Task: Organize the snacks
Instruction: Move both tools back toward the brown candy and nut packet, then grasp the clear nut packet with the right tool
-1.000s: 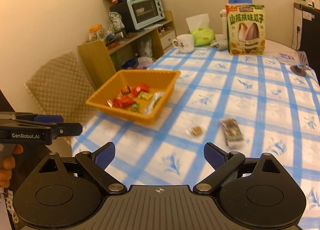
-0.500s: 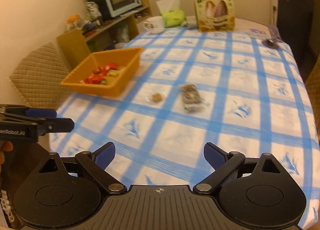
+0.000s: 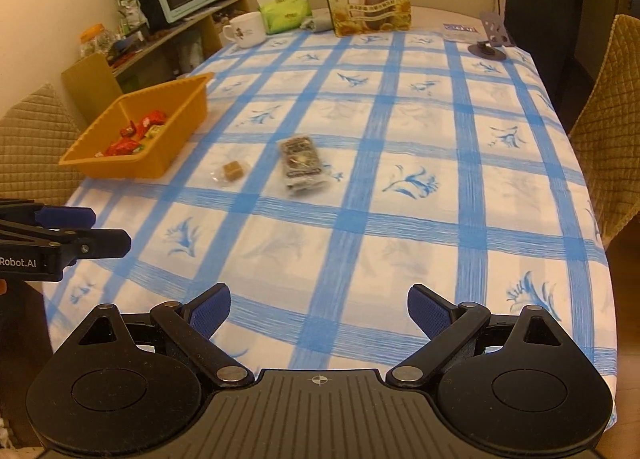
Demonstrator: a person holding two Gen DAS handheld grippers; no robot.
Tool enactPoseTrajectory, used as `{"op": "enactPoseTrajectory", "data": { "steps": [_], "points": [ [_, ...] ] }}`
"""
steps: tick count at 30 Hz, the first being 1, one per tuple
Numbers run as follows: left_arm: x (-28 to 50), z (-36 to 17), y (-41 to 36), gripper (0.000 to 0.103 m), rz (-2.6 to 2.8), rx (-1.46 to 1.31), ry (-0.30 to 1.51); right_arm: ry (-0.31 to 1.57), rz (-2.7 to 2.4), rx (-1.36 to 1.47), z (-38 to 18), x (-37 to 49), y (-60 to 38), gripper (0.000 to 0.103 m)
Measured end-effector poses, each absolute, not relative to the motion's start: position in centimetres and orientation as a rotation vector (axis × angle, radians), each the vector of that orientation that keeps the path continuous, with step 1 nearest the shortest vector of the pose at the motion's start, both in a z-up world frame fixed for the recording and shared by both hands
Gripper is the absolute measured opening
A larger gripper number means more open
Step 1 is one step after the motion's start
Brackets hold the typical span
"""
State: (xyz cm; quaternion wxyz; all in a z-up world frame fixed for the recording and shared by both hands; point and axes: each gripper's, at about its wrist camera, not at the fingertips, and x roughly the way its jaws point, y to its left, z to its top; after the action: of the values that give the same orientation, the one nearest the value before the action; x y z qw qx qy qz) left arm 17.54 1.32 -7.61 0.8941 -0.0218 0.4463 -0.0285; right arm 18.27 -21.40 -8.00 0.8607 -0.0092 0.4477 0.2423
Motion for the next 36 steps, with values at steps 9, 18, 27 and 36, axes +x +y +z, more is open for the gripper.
{"op": "enactPoseTrajectory", "data": {
  "steps": [9, 18, 27, 36],
  "points": [
    [21.9, -9.7, 1.6, 0.069, -0.047, -0.005, 0.923, 0.922, 0.474, -0.064, -10.1, 22.0, -20.8, 0.095],
    [26.1, -11.0, 2.0, 0.067, -0.012, -0.002, 0.918, 0.868, 0.505, -0.097, -11.2, 25.8, -19.0, 0.094],
    [28.1, -12.5, 2.4, 0.064, 0.009, 0.005, 0.942, 0.813, 0.581, -0.134, -12.2, 29.5, -15.7, 0.071],
    [29.1, -13.3, 3.0, 0.064, 0.002, 0.025, 0.957, 0.824, 0.64, -0.165, -13.6, 31.6, -12.3, 0.056]
  ]
}}
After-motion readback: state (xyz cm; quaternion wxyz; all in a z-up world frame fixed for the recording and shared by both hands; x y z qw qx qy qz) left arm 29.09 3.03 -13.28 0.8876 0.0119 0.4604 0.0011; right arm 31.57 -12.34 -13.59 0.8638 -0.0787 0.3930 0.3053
